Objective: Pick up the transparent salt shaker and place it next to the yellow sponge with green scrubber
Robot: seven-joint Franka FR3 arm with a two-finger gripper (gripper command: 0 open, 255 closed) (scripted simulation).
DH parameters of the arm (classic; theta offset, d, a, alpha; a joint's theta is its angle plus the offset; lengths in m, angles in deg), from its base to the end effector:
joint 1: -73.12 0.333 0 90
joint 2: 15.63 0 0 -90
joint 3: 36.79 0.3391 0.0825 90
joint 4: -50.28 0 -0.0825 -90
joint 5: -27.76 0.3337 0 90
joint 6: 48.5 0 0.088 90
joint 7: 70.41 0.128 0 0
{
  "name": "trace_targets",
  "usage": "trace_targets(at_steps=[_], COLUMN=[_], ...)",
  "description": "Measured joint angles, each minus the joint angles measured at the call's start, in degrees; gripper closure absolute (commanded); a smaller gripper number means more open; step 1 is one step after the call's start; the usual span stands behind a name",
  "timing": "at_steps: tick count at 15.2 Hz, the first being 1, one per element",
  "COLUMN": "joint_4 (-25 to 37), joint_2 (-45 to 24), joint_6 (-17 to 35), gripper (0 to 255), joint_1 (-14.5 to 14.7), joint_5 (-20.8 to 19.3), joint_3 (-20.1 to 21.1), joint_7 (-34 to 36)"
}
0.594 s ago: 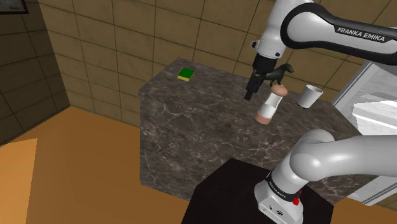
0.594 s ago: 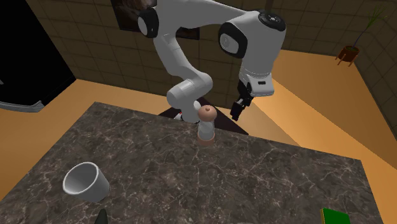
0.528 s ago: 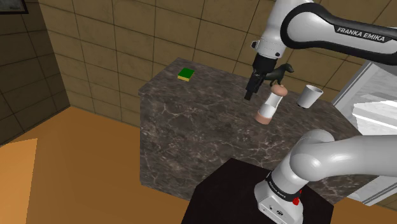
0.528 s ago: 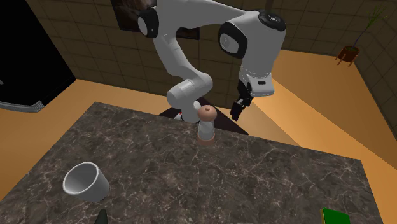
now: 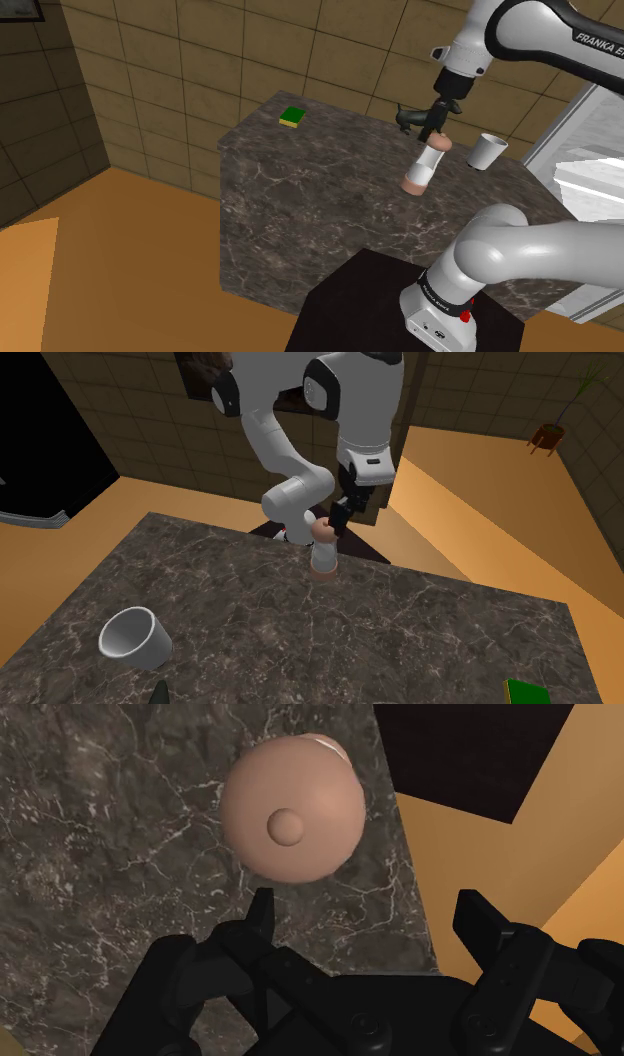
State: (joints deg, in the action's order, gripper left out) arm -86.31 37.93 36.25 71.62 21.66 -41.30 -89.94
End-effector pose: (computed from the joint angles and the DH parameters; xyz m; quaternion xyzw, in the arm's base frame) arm 0.1868 -0.0449 0.5969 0.9915 0.1275 0.0094 0.0237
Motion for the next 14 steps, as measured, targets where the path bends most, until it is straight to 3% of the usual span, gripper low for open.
trace_targets(at_steps=[3,14], joint_4=[2.34,-4.17], joint_2=[1.57,4.05], joint_6=[-1.94,2.77], gripper=[0,0], joint_1=[-0.37,-0.83], joint_5=[-2.63,-4.52], joint_3=[-2.28,-4.25], joint_7=[-3.75,-5.05])
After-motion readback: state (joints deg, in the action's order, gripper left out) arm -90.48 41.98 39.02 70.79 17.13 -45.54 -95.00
